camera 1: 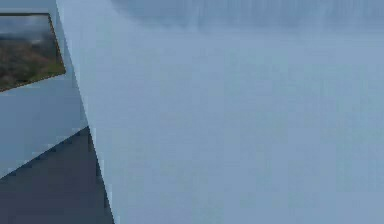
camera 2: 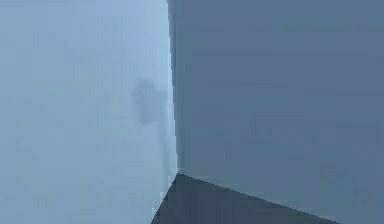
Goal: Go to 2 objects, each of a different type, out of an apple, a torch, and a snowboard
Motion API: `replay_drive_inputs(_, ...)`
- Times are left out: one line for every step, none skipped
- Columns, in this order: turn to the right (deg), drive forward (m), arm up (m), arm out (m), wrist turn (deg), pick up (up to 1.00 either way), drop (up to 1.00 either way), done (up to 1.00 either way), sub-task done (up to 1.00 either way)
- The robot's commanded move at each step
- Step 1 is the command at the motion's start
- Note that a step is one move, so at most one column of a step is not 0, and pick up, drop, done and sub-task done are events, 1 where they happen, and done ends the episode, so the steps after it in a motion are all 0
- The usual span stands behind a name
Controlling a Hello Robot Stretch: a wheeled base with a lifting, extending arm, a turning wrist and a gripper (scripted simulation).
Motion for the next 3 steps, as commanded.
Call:
replay_drive_inputs(-45.0, 0.0, 0.0, 0.0, 0.0, 0.0, 0.0, 0.0, 0.0)
replay_drive_inputs(-45.0, 0.0, 0.0, 0.0, 0.0, 0.0, 0.0, 0.0, 0.0)
replay_drive_inputs(0.0, 0.3, 0.0, 0.0, 0.0, 0.0, 0.0, 0.0, 0.0)
